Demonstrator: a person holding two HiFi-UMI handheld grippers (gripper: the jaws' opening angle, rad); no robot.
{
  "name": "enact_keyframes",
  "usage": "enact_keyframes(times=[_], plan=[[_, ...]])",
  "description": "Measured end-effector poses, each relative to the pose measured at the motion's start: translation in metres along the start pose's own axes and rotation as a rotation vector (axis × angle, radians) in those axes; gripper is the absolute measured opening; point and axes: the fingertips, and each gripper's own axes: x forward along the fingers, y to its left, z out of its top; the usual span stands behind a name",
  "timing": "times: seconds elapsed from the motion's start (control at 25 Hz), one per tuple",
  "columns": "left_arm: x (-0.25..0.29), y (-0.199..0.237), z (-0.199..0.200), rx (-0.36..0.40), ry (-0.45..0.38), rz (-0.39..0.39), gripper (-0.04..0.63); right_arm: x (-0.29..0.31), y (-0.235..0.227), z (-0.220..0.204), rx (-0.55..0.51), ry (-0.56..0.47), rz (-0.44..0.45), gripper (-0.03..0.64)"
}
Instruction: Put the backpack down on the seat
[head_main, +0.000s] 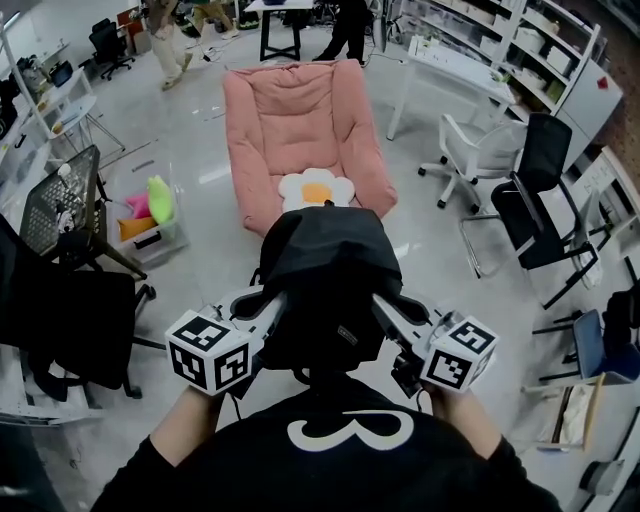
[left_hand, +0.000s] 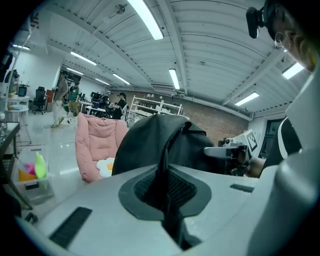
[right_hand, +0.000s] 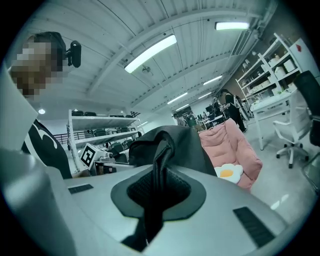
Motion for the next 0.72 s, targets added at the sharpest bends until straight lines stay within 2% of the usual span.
enact_keyframes(times=[0.32,0.72], plan=[[0.045,0.045,-0.002,-0.051,0.044,0.003,0.015,0.042,-0.054,-0.003,0.054,0.026,0.001,0.028],[0.143,0.143,0.033,-0.106,0.111,0.04,0.015,0.135,-0.161,0.022,0.134,0.101,0.02,0.028]])
